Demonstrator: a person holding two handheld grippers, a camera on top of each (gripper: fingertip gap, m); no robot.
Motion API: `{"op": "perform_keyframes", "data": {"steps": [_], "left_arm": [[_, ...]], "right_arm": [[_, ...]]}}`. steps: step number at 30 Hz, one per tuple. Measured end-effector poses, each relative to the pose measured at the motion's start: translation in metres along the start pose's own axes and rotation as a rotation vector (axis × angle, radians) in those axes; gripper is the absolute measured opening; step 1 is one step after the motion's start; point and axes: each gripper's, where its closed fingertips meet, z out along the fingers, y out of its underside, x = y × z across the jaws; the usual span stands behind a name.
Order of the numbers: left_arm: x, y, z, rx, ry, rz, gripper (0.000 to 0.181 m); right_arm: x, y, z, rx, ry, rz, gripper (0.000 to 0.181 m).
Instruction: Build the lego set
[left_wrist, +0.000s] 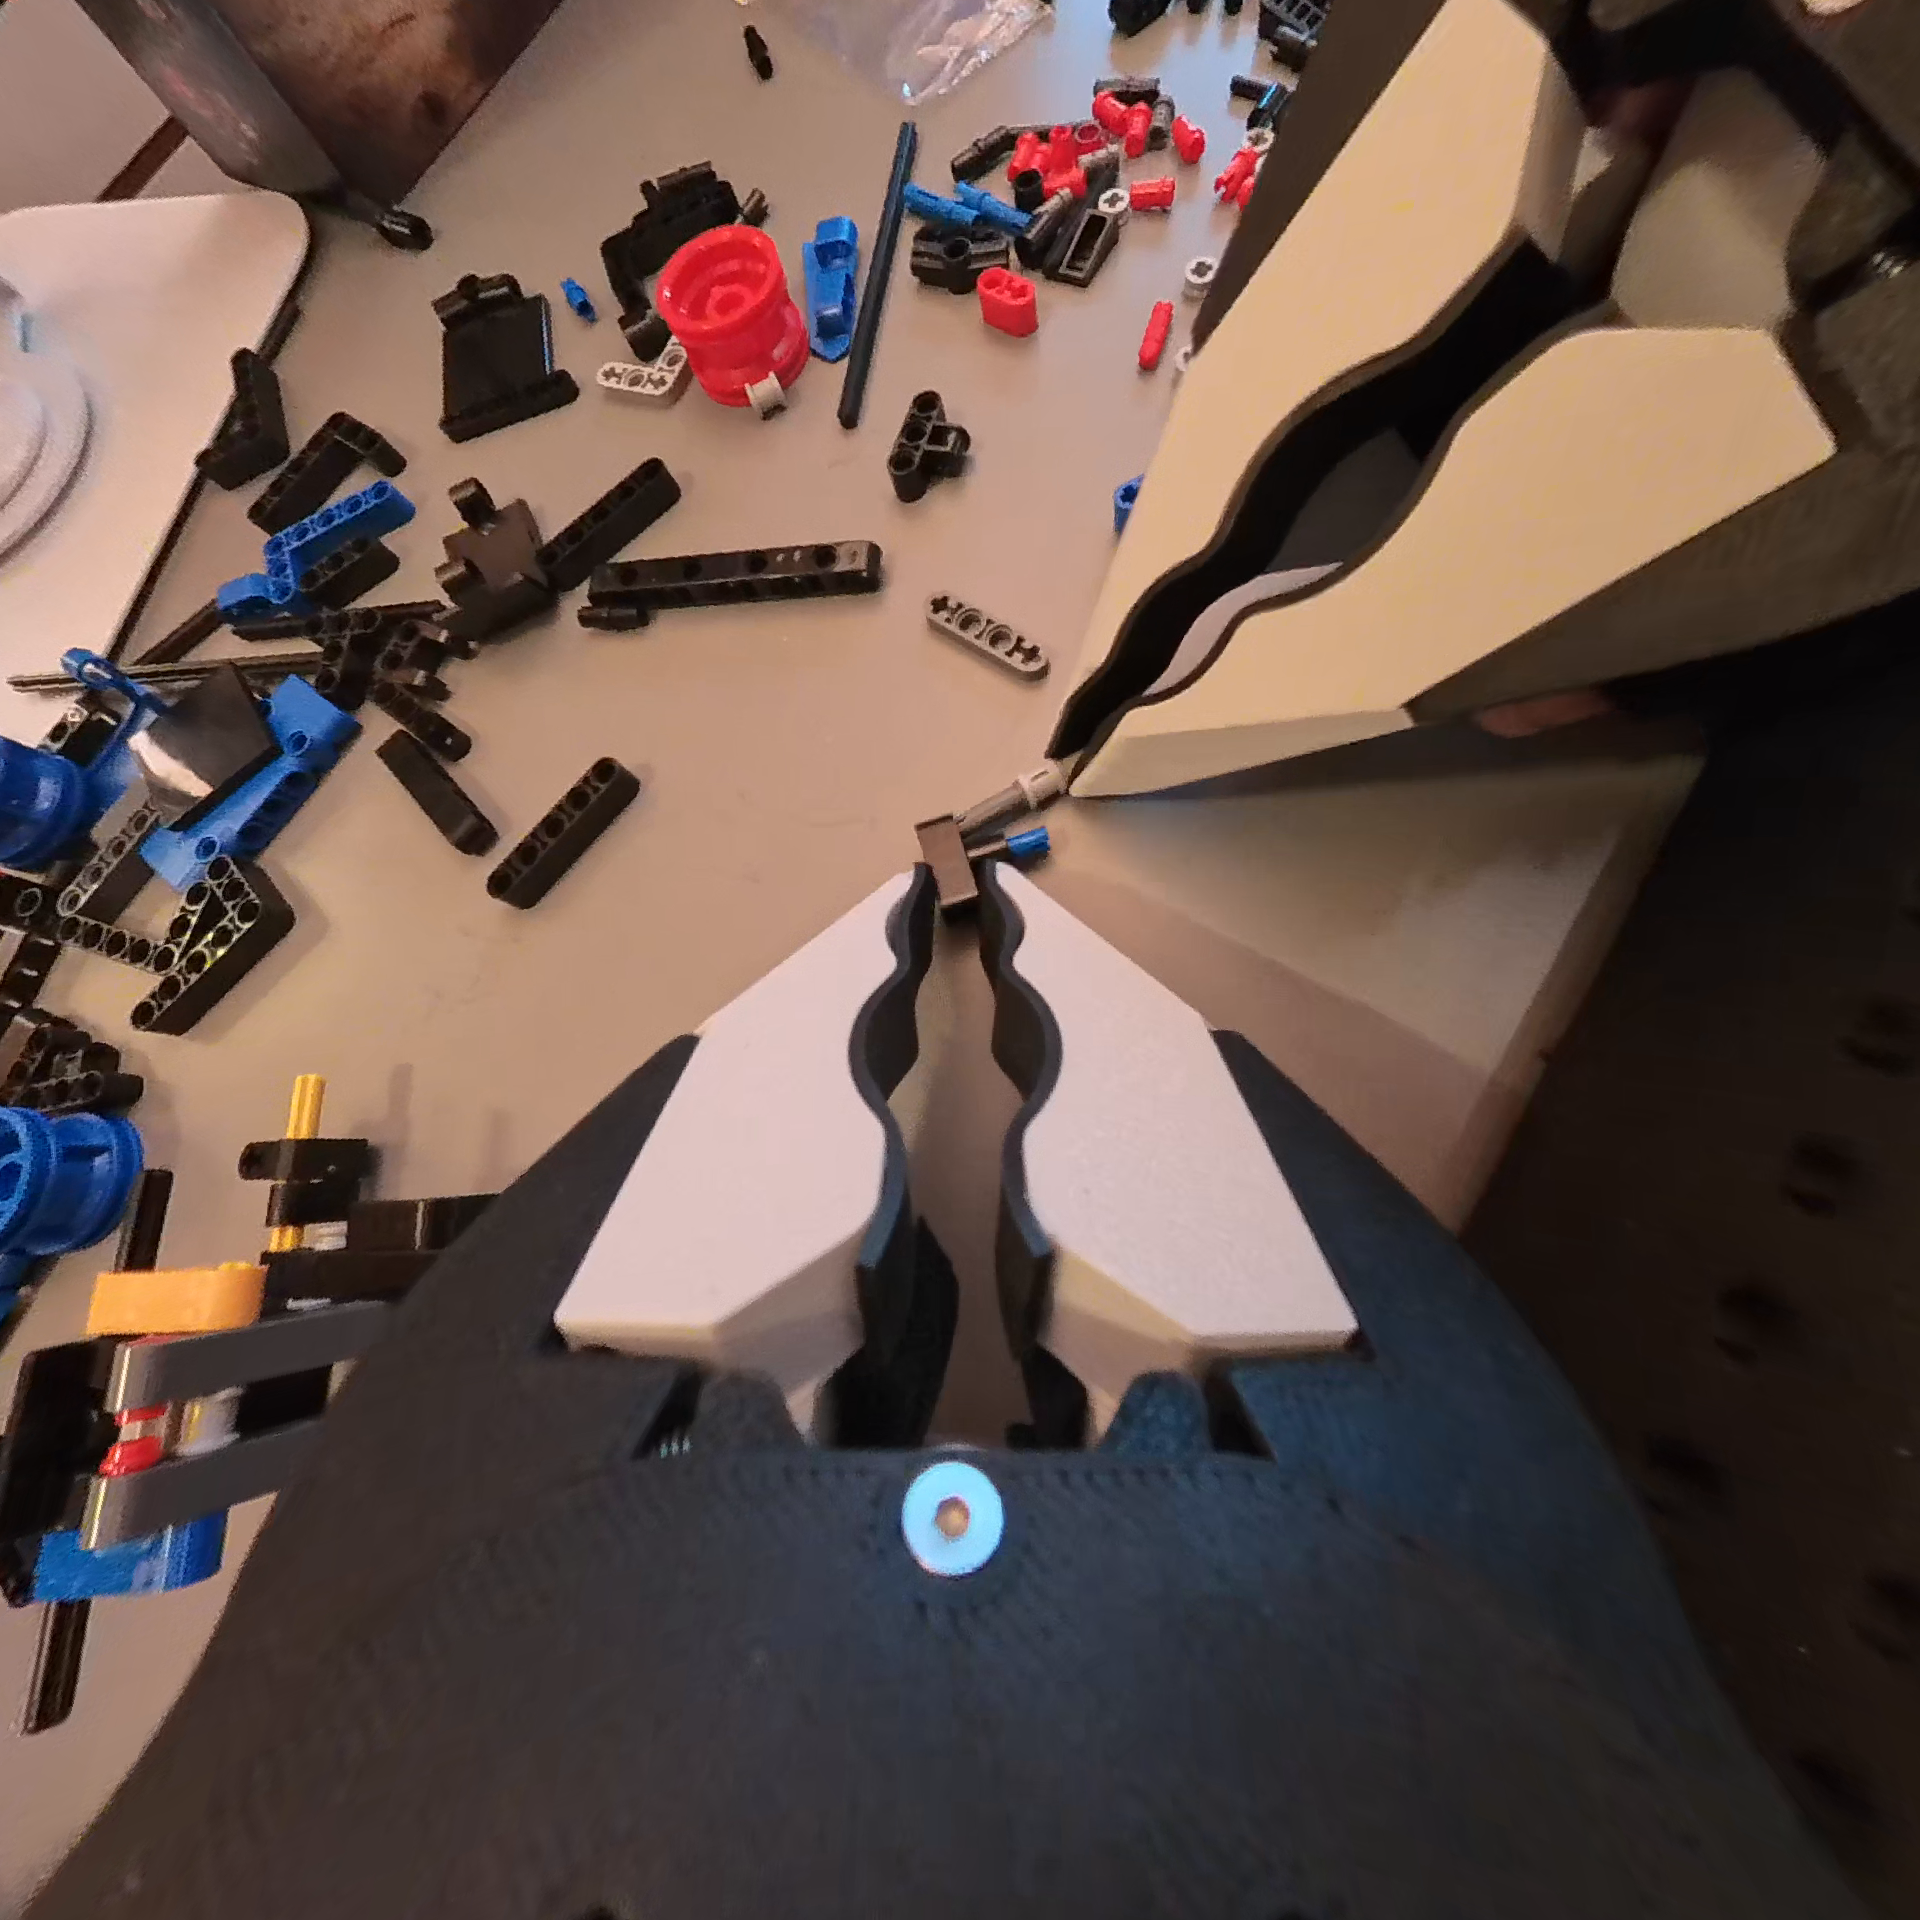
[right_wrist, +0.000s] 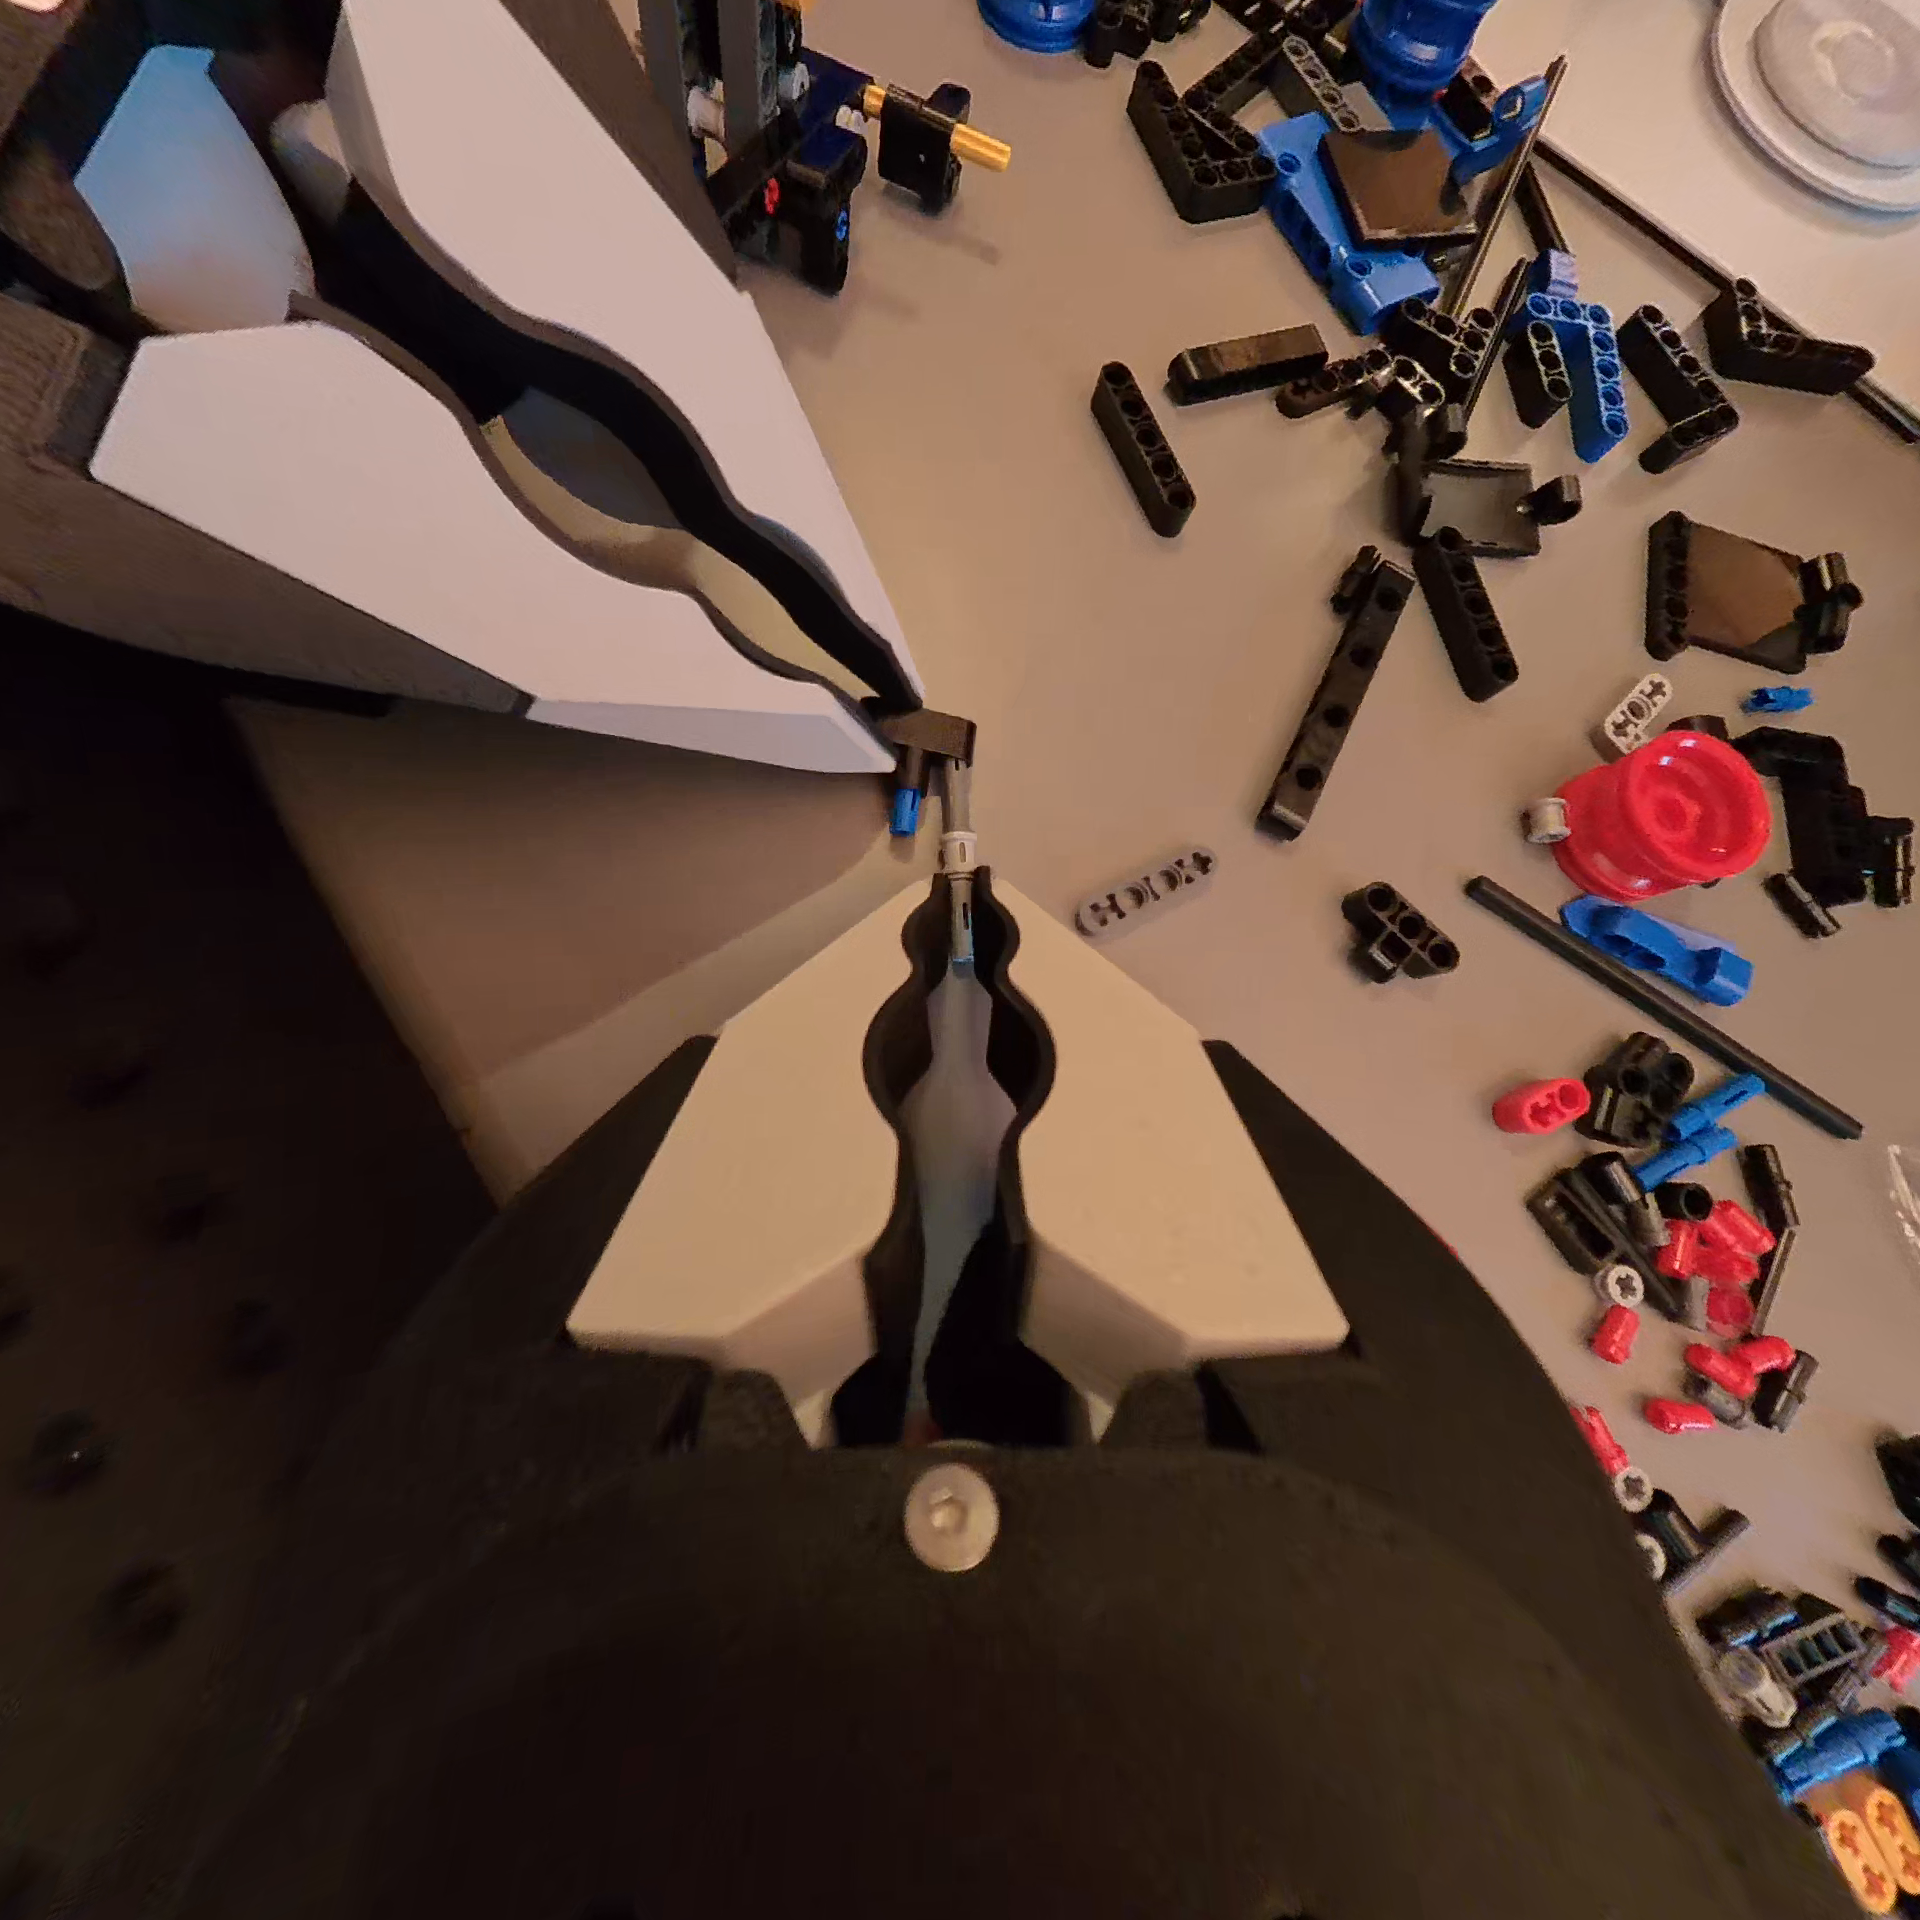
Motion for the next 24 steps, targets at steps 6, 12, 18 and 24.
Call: {"op": "perform_keyframes", "data": {"steps": [6, 12, 18, 24], "left_arm": [[0.0014, 0.0013, 0.0031, -0.026, -0.029, 0.034, 0.005], [0.0024, 0.0014, 0.0026, -0.01, 0.026, -0.016, 0.006], [0.0033, 0.0021, 0.002, -0.003, 0.073, 0.011, 0.007], [0.004, 0.0021, 0.0017, 0.001, 0.077, 0.03, 0.007]], "right_arm": [[-0.0014, -0.003, 0.0028, 0.004, 0.013, -0.002, 0.0], [-0.0015, -0.0029, 0.003, 0.022, -0.04, 0.006, 0.001], [-0.0023, -0.0027, 0.0027, 0.037, -0.176, -0.023, 0.002], [-0.003, -0.0018, 0.0009, 0.038, -0.228, -0.069, 0.002]]}}
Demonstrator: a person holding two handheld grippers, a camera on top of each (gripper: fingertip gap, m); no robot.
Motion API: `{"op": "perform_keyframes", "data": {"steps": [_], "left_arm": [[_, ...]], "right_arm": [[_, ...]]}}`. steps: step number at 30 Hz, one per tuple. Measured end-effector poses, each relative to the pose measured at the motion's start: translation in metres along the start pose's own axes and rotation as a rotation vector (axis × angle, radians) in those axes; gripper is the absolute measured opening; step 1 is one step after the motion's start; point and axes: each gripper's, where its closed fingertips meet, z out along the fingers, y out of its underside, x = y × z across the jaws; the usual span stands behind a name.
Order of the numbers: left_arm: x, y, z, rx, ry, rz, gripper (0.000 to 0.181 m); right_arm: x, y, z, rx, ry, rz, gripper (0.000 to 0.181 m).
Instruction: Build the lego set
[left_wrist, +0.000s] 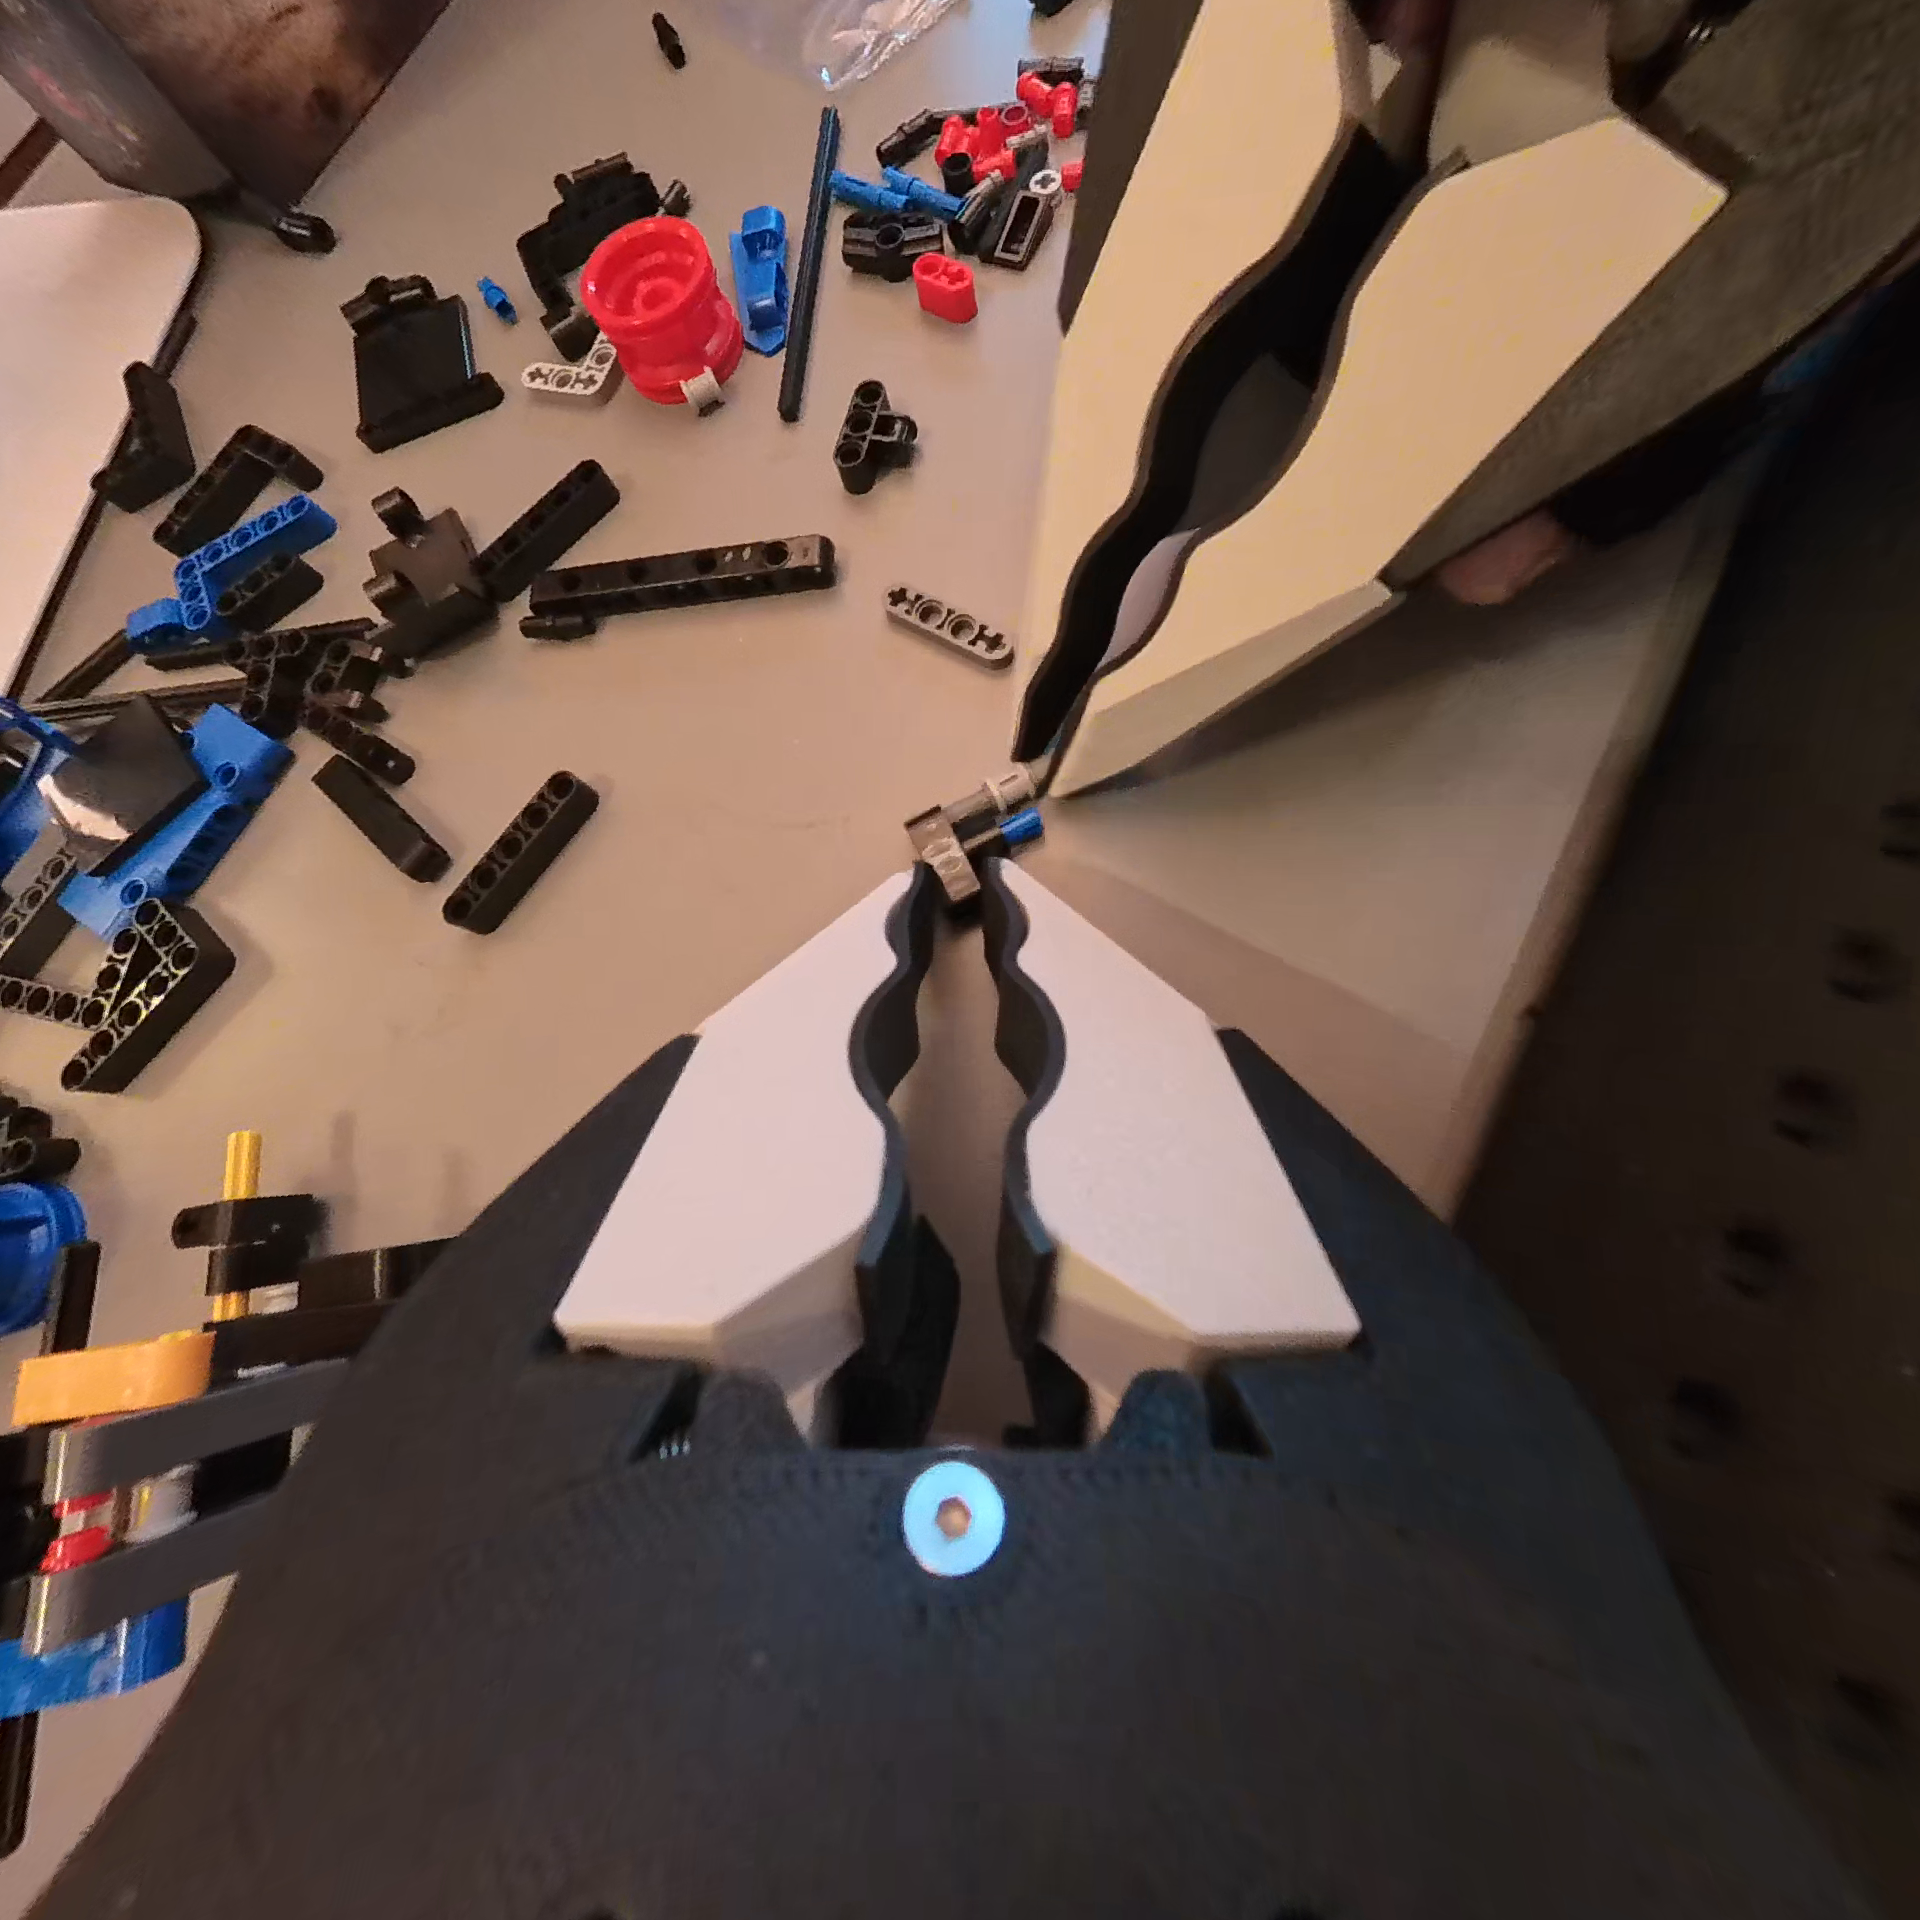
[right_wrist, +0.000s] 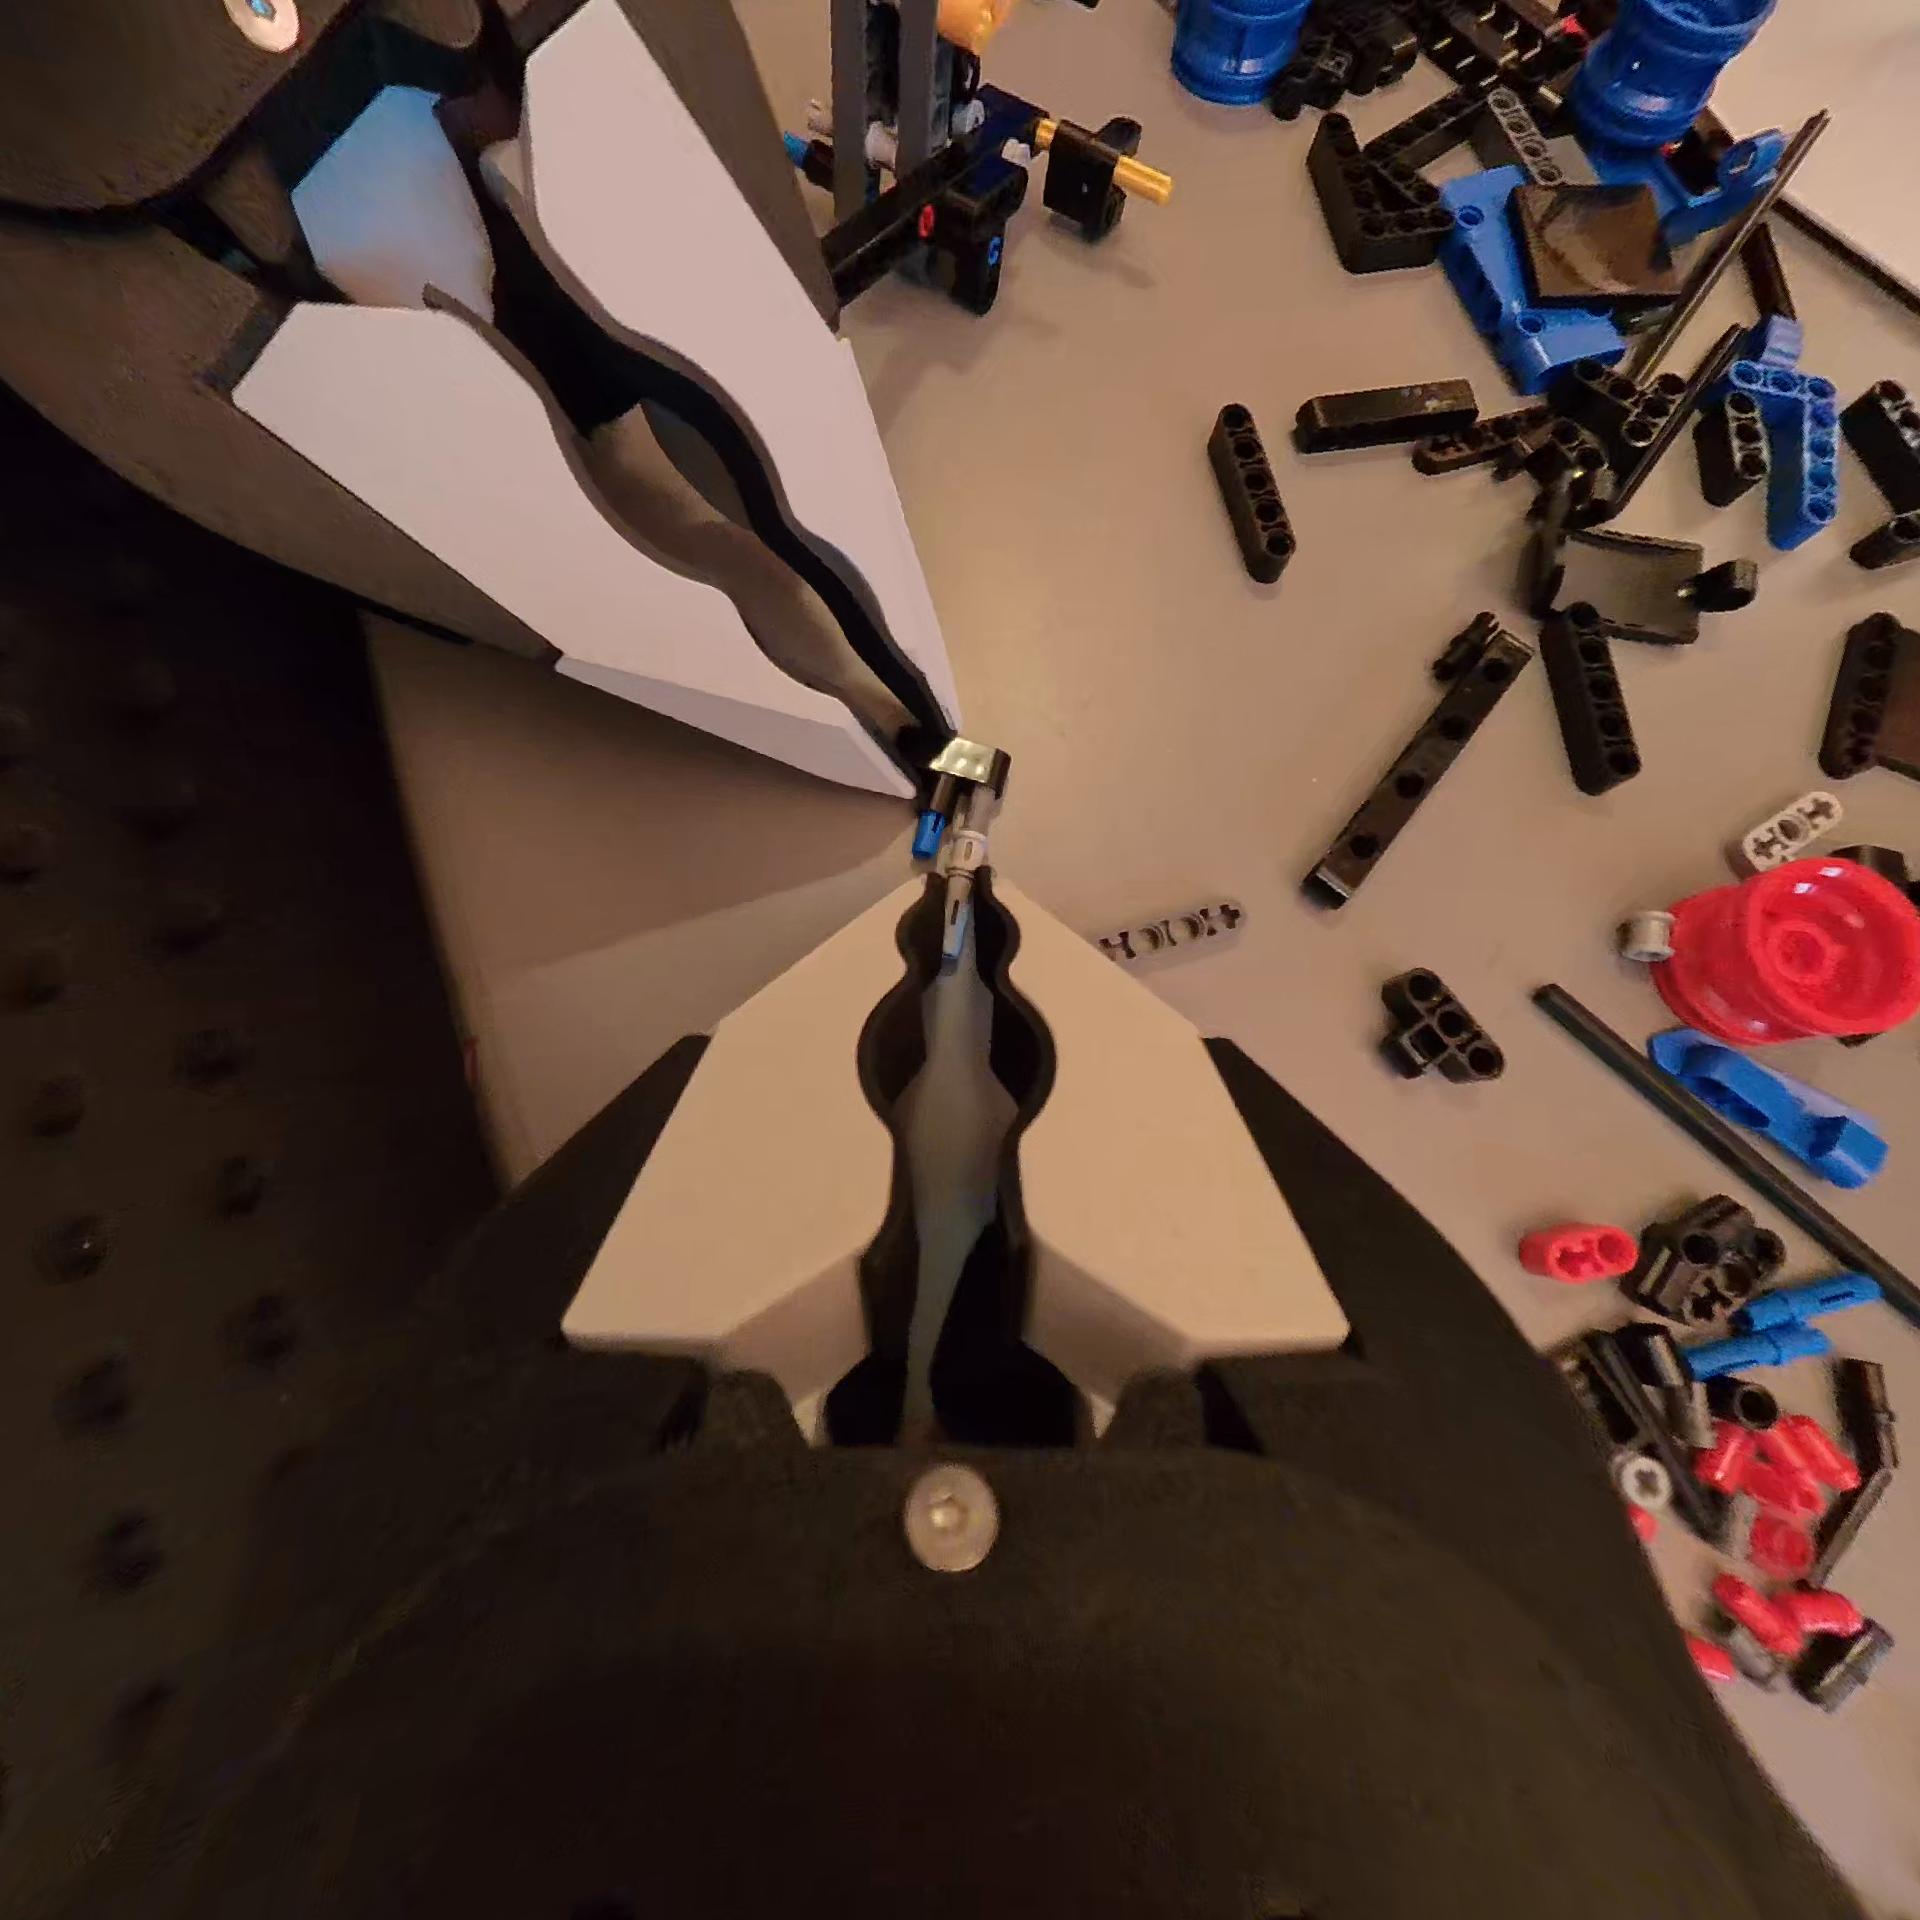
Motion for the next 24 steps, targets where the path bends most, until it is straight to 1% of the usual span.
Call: {"op": "perform_keyframes", "data": {"steps": [4, 9, 10, 16, 17, 18, 19, 21, 23, 24], "left_arm": [[0.003, -0.001, 0.0, 0.003, 0.015, 0.031, 0.007], [0.004, -0.002, 0.0, 0.002, 0.038, 0.044, 0.007], [0.008, -0.003, 0.001, 0.013, 0.066, 0.055, 0.007], [0.009, -0.002, 0.001, 0.009, 0.057, 0.075, 0.007], [0.01, -0.002, 0.001, 0.008, 0.067, 0.077, 0.007], [0.011, -0.003, 0.001, 0.01, 0.077, 0.075, 0.007], [0.012, -0.003, 0.001, 0.013, 0.083, 0.08, 0.007], [0.014, -0.003, 0.0, 0.009, 0.083, 0.098, 0.007], [0.014, -0.002, -0.001, 0.009, 0.089, 0.103, 0.007], [0.015, -0.002, -0.001, 0.008, 0.093, 0.111, 0.007]], "right_arm": [[0.002, 0.001, -0.001, -0.011, -0.01, -0.03, 0.001], [0.002, 0.0, 0.001, -0.015, -0.065, -0.079, 0.001], [0.002, -0.002, 0.002, -0.008, -0.072, -0.076, 0.001], [-0.002, -0.002, 0.0, -0.012, -0.09, -0.12, 0.002], [-0.002, -0.002, -0.001, -0.011, -0.102, -0.112, 0.004], [-0.003, -0.003, -0.003, -0.012, -0.108, -0.116, 0.009], [-0.005, -0.002, -0.004, -0.019, -0.112, -0.133, 0.008], [-0.004, -0.003, -0.008, -0.022, -0.094, -0.158, 0.009], [0.0, -0.004, -0.013, -0.012, -0.08, -0.14, 0.017], [0.002, -0.006, -0.016, 0.001, -0.075, -0.13, 0.017]]}}
